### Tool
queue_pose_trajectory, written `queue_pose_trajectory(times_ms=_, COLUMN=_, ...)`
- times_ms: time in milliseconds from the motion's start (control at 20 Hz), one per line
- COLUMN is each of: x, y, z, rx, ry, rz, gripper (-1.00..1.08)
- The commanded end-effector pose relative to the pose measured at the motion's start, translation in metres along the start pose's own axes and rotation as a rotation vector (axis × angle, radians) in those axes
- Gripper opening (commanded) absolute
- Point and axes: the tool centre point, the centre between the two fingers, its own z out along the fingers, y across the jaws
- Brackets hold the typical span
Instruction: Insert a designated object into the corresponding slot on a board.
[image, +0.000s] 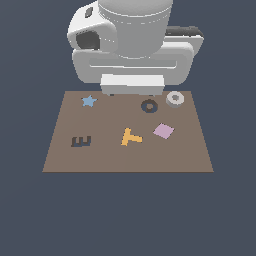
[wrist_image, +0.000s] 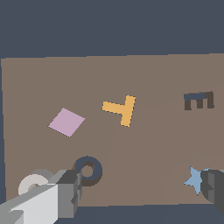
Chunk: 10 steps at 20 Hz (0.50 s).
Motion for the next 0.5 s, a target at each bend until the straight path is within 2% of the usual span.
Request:
queue_pose_trajectory(times_ms=0, x=0.0, y=0.0, z=0.0, rx=0.0, ry=0.0, rz=0.0, gripper=1.0)
queue_pose_trajectory(times_ms=200, x=-0.002, y=-0.005, z=0.004, rx=0.0, ry=0.0, rz=-0.011, gripper=1.0)
queue_pose_trajectory(times_ms=450, x=-0.011, y=-0.026, z=0.018, rx=0.001, ry=0.002, rz=-0.054, gripper=1.0)
